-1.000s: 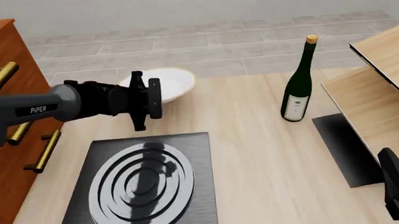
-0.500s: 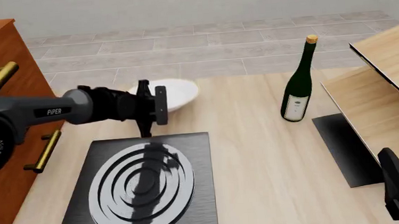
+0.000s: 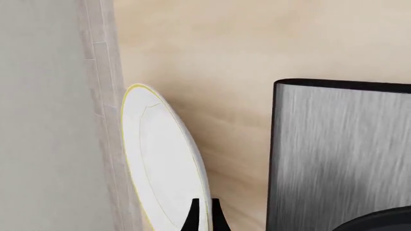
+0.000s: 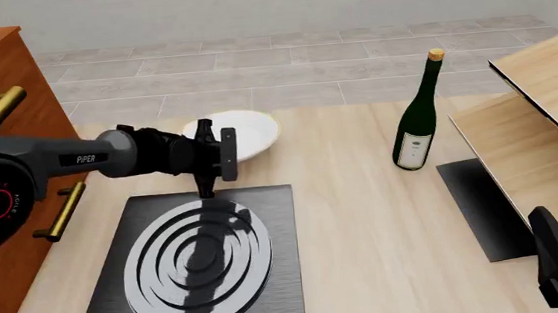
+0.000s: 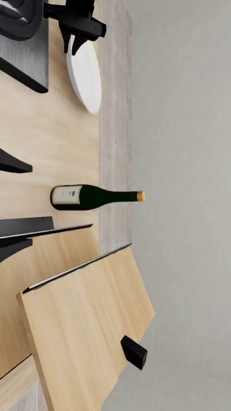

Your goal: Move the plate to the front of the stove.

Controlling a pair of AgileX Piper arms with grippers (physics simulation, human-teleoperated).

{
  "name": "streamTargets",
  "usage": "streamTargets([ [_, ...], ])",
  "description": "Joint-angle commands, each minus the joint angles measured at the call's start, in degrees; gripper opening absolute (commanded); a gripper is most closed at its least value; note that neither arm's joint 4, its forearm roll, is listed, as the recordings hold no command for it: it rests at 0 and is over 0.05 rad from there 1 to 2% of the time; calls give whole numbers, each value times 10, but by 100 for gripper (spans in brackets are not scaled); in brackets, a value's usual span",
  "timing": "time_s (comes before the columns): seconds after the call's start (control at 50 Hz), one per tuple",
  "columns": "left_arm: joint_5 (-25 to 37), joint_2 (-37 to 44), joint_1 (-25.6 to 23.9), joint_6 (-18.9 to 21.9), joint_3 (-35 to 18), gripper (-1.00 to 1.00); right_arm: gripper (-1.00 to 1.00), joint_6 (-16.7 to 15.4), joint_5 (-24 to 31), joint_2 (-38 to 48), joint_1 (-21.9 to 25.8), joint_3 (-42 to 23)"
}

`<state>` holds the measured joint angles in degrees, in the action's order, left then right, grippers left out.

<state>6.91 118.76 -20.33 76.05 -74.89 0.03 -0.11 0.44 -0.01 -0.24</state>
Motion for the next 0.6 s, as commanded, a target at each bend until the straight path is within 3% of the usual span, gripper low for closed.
streamTargets([
  [0.02, 7, -22, -10, -11, 16, -100, 100, 0, 0, 0, 0, 0],
  [0.06, 2, -30, -4, -10, 22, -100, 100, 0, 0, 0, 0, 0],
  [0.08, 1, -33, -4, -9, 24, 100, 100, 0, 0, 0, 0, 0],
  [0.6, -20, -86, 13, 13, 63, 100, 100, 0, 0, 0, 0, 0],
])
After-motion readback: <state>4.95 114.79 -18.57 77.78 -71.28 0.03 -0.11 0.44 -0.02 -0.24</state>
